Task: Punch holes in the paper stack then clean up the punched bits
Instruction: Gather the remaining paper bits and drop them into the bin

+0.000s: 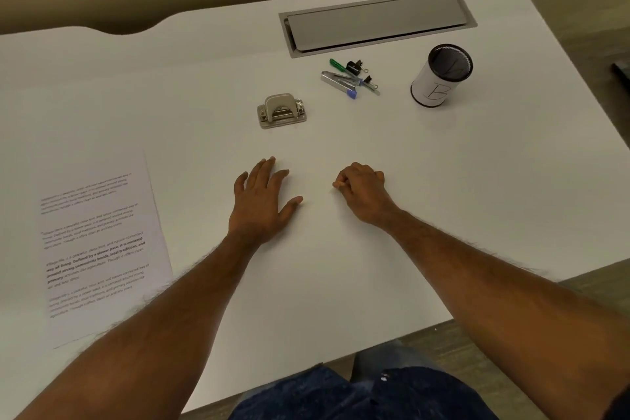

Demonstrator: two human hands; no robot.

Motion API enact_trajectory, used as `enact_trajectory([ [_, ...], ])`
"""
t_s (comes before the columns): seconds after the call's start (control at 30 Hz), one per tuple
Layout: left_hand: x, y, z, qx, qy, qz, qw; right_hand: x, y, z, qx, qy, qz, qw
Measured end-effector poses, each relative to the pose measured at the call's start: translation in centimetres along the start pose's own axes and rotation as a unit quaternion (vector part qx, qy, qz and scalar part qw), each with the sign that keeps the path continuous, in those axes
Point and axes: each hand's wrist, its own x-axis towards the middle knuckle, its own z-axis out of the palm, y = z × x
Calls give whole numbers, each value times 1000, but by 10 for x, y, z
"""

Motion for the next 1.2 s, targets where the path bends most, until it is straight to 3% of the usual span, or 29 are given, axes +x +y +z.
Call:
enact_trajectory([
  [0.23, 56, 50, -18, 7, 0, 54, 998, 21, 22, -64, 5, 51, 0, 999],
  [0.63, 152, 137, -55, 49, 47, 127, 990, 75, 69, -200, -6, 214, 25, 976],
  [1.2, 189, 178, -51, 49, 34, 109, 992, 117, 104, -249, -82, 143, 78, 983],
])
